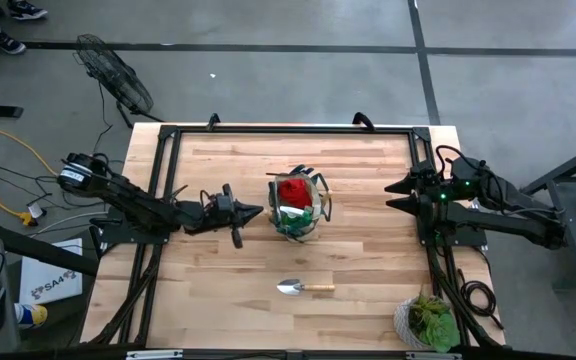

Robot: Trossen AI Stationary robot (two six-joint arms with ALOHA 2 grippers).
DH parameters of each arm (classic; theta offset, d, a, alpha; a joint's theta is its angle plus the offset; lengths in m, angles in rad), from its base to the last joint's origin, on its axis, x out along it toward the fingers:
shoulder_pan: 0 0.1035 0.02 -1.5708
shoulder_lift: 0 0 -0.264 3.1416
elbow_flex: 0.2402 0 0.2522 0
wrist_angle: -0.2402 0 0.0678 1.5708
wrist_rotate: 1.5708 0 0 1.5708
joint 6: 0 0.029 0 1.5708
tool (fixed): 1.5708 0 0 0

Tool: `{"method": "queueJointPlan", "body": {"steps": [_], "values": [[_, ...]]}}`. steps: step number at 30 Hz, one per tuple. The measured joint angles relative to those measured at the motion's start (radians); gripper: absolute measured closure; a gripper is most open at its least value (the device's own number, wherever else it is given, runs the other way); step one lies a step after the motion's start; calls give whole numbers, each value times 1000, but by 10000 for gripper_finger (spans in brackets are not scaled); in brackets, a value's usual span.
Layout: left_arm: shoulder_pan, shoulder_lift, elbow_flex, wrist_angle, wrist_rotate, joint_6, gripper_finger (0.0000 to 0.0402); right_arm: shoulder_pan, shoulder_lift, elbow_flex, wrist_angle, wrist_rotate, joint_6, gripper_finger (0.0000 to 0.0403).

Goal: Pick & Place Garden tools in Gardening bag
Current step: Put the top trowel into the gardening bag, then put the trowel into the gardening bag

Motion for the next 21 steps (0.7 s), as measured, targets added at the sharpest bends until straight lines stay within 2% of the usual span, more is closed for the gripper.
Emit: {"method": "queueJointPlan", "body": {"steps": [8,12,16,18,21], "values": [[0,20,14,0,-47,8,401,0,0,0,0,0,0,82],[-8,-10,10,11,-82,26,401,0,0,0,0,0,0,82],[-68,-81,12,7,-227,150,401,0,0,0,0,0,0,82],[-110,-118,32,-47,-292,222,401,0,0,0,0,0,0,82],[-156,-151,122,-240,-299,248,401,0,0,0,0,0,0,82]]}}
